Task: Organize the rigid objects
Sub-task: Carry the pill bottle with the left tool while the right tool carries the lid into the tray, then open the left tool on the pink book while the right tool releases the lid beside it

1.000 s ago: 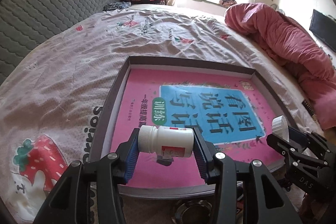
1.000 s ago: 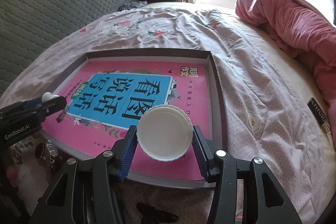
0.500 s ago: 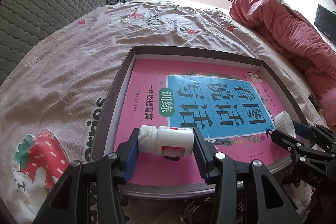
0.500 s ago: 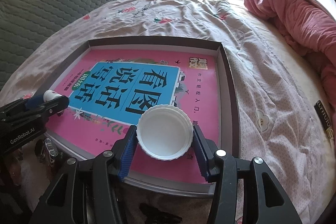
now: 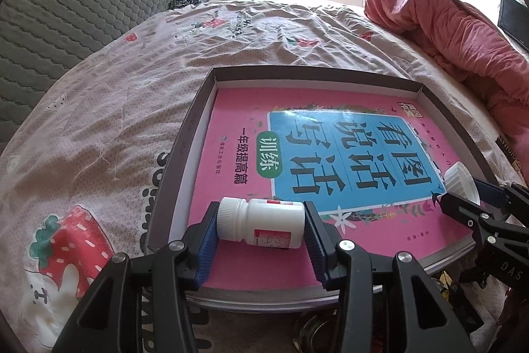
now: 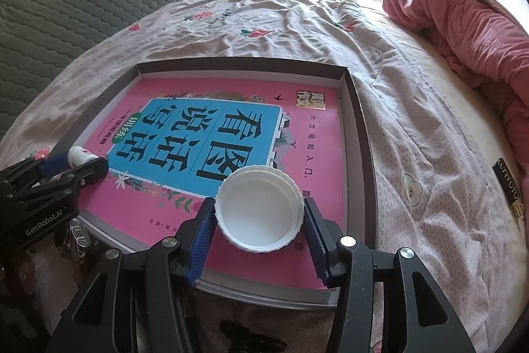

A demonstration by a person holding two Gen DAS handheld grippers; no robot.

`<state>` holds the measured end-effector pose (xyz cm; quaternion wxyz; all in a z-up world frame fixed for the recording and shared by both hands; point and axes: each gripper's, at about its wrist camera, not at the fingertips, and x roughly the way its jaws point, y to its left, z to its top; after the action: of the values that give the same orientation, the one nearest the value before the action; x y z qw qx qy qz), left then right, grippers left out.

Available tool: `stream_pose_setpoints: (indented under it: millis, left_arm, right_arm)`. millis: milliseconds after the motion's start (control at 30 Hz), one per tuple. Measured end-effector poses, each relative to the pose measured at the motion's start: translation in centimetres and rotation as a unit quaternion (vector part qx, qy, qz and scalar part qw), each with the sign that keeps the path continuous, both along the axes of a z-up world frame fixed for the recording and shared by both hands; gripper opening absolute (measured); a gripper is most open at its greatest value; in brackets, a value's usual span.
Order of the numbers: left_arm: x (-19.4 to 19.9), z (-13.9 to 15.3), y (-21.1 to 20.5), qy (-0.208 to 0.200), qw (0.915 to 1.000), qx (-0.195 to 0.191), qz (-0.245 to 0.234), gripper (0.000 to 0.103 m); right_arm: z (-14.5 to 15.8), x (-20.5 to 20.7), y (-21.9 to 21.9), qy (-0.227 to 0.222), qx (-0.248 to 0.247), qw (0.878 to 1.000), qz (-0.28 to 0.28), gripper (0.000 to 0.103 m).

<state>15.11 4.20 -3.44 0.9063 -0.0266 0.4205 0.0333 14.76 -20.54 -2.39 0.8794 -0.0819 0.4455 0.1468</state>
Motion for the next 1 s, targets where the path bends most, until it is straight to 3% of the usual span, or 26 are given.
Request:
stream_pose_setpoints:
  millis: [333, 400, 633, 1000]
  left_arm:
    - [-0.2, 0.2, 0.0, -0.002, 1.0, -0.002, -0.002, 0.048]
    - [-0.2, 0.2, 0.0, -0.001, 1.0, -0.003, -0.002, 0.048]
    - [-0.3, 0.4, 0.4, 0.0, 0.9998, -0.02, -0.005, 0.048]
    - [-1.4, 1.6, 0.3, -0.022, 0.9998, -0.002, 0.0, 0.048]
  right_arm:
    - [0.2, 0.0, -0.2, -0.01, -0.002, 1.0, -0.001, 0.059]
    - [0.3, -0.1, -0.3, -0.013, 0.001, 1.0, 0.0, 0.065]
    - [1.7, -0.9, -0.9, -0.05, 0.017, 0.999, -0.005, 0.069]
    - [3.1, -2.3, -1.6, -0.077, 0.034, 0.996, -0.007, 0.073]
